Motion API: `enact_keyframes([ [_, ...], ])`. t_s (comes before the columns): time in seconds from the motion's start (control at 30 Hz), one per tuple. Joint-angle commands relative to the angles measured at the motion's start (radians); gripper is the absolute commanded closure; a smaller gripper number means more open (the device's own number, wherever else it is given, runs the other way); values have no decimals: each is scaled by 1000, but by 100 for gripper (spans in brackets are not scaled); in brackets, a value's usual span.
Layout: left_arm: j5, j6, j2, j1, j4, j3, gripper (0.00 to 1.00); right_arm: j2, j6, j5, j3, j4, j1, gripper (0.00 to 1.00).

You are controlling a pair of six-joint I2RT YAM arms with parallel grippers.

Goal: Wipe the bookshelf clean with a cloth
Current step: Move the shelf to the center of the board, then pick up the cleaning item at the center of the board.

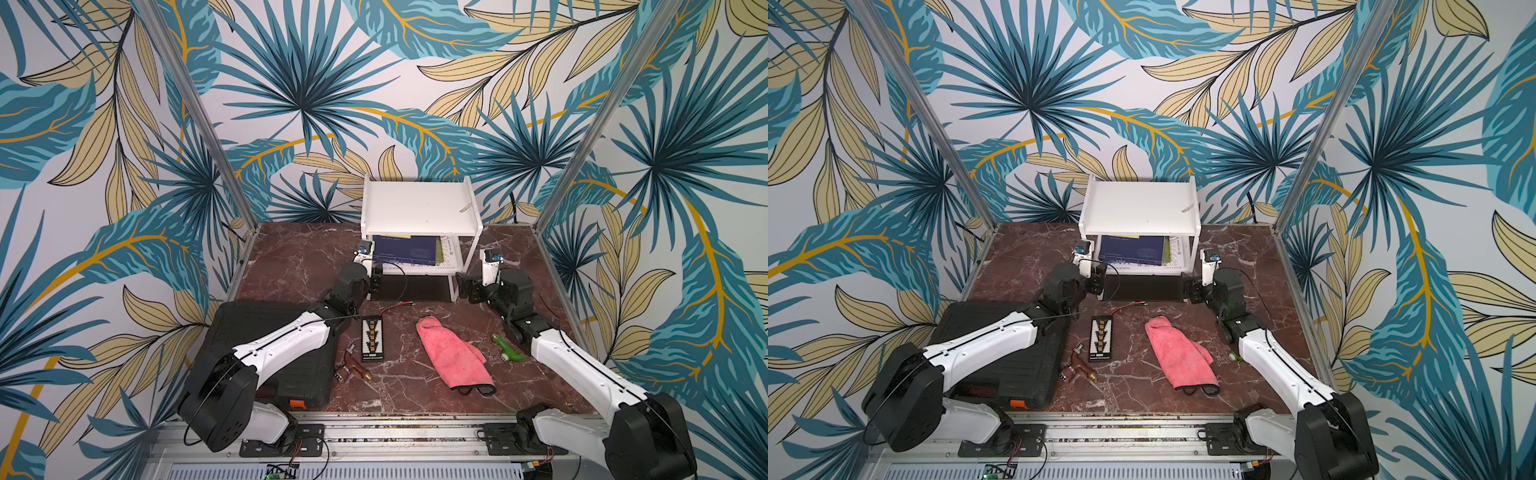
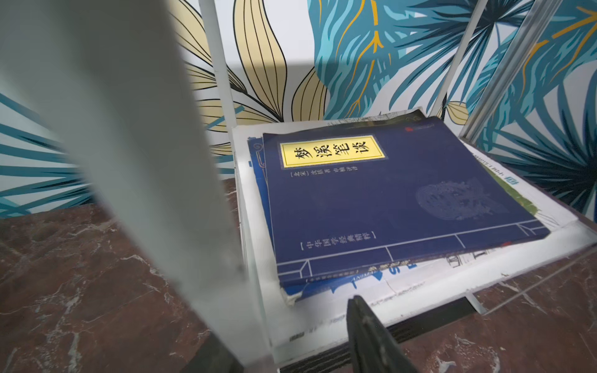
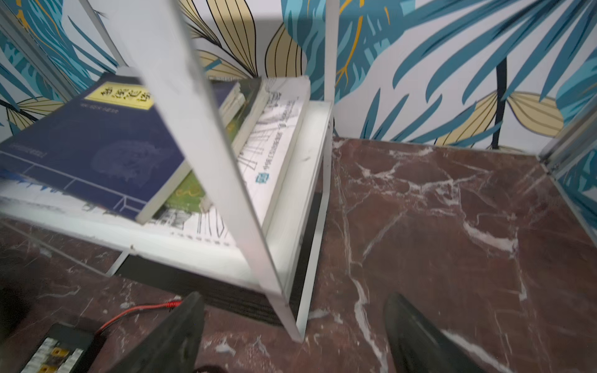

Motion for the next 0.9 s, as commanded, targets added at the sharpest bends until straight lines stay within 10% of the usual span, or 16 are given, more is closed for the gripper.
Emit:
enact_keyframes([
  [0.0, 0, -8, -53, -16, -32, -41, 34, -132, 132, -70, -51, -213, 0, 1],
  [0.33, -100, -159, -157, -9, -33, -126, 0, -180, 582, -284, -167, -660, 39, 0],
  [0.87, -133, -294, -232, 30, 34, -183, 0, 203, 473, 20, -28, -602, 304, 1],
])
